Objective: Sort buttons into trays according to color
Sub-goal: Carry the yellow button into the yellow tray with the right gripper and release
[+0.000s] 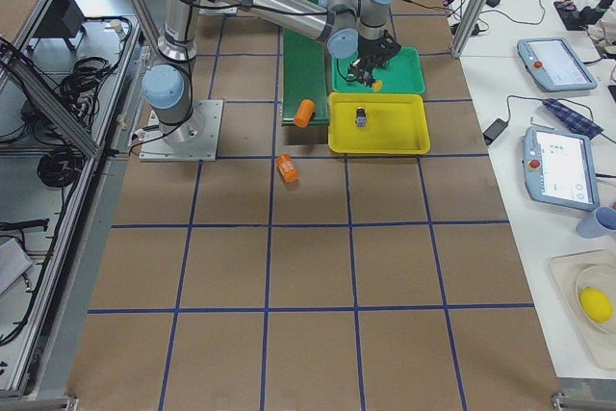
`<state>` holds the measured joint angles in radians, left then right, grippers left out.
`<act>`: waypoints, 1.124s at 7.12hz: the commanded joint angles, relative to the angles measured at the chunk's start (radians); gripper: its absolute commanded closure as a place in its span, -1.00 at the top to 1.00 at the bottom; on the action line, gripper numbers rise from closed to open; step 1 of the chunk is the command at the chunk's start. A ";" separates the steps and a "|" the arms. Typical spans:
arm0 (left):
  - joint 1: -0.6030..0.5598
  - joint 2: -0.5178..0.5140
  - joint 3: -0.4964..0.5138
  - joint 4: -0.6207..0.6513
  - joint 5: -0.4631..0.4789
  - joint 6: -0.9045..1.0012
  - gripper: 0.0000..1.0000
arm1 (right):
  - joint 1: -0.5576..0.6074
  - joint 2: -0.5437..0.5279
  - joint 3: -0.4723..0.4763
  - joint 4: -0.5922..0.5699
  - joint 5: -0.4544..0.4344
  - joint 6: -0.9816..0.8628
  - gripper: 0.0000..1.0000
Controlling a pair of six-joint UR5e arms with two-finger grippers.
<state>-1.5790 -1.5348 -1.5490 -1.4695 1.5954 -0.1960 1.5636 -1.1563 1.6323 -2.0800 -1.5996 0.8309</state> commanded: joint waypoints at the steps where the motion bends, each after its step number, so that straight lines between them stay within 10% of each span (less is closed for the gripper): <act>1: -0.001 -0.011 0.001 0.002 0.005 0.001 1.00 | -0.033 0.052 -0.008 -0.066 0.006 -0.030 -0.71; 3: -0.001 -0.001 -0.002 0.000 0.002 0.001 1.00 | -0.043 0.082 0.007 -0.162 -0.006 -0.021 0.73; 4: -0.001 0.001 -0.006 0.000 0.000 0.000 1.00 | -0.042 0.092 0.009 -0.198 0.001 -0.022 1.00; 8: 0.005 -0.022 0.021 -0.037 -0.020 0.027 1.00 | -0.031 -0.124 0.011 0.121 -0.010 -0.153 1.00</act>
<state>-1.5753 -1.5538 -1.5363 -1.4846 1.5812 -0.1724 1.5295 -1.1970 1.6425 -2.1017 -1.6084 0.7563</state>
